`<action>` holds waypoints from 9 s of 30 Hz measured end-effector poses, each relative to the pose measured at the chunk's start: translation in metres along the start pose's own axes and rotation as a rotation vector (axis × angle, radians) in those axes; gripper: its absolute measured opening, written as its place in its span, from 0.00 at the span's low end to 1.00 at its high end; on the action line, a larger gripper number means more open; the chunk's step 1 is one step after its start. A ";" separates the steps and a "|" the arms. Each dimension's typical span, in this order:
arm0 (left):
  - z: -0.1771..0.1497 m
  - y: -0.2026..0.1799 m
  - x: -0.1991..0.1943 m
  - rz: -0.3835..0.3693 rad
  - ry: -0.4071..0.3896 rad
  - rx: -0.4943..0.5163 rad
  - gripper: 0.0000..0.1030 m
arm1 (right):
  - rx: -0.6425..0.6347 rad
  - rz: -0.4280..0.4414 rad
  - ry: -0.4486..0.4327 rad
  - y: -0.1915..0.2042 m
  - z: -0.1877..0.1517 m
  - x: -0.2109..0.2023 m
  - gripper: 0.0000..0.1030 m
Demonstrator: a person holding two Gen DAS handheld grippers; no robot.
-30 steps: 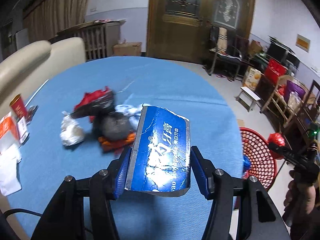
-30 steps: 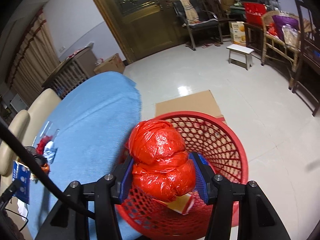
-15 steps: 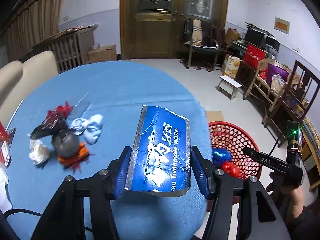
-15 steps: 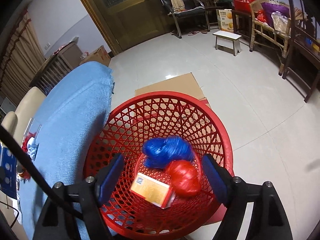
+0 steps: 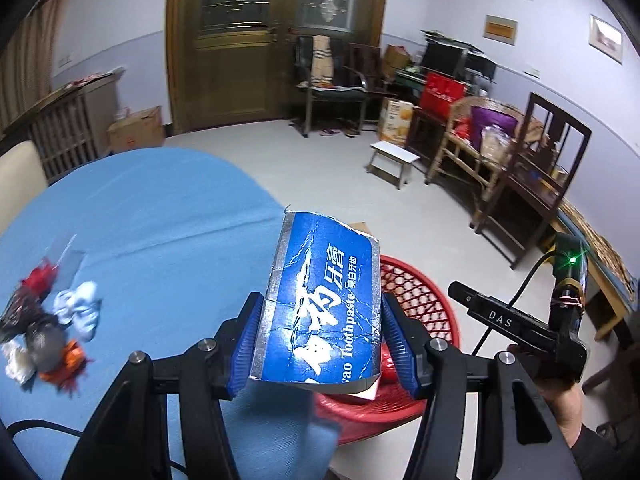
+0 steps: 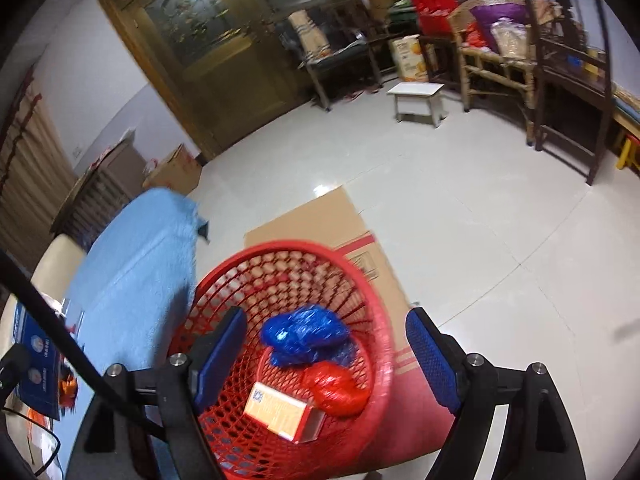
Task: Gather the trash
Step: 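Carry the toothpaste box and red bag to the red wastebasket and release both, then return to the table and grasp the black plastic bag with the right gripper, then grasp the crumpled white tissue with the left gripper while the right gripper holds the black bag, then carry the tissue and black bag to the red wastebasket and release both, then grasp the orange snack packets with the left gripper while the right gripper grasps the blue mask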
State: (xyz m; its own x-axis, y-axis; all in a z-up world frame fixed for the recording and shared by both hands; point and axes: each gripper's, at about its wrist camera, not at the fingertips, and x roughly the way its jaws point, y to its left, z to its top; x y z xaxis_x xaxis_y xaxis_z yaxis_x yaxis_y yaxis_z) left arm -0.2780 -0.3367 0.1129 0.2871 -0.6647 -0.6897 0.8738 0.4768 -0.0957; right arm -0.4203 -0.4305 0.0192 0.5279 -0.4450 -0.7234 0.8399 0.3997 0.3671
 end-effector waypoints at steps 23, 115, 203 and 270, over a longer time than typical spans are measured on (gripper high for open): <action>0.012 0.029 0.006 0.017 0.013 -0.068 0.77 | 0.092 -0.021 -0.052 -0.029 0.006 -0.018 0.82; -0.110 0.346 -0.029 0.541 0.054 -0.666 0.71 | -0.567 0.599 0.321 0.309 -0.111 0.019 0.35; -0.040 0.109 -0.053 0.086 -0.075 -0.239 0.36 | -0.177 0.191 0.025 0.086 -0.008 -0.009 0.35; -0.024 0.101 -0.033 0.063 -0.031 -0.293 0.71 | -0.003 0.107 0.002 0.036 0.004 -0.020 0.77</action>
State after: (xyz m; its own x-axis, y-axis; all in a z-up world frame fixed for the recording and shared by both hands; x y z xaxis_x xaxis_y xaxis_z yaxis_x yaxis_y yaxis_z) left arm -0.2084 -0.2527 0.1088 0.3531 -0.6433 -0.6794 0.7046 0.6605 -0.2592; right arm -0.3995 -0.4107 0.0494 0.6140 -0.3984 -0.6814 0.7786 0.4473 0.4401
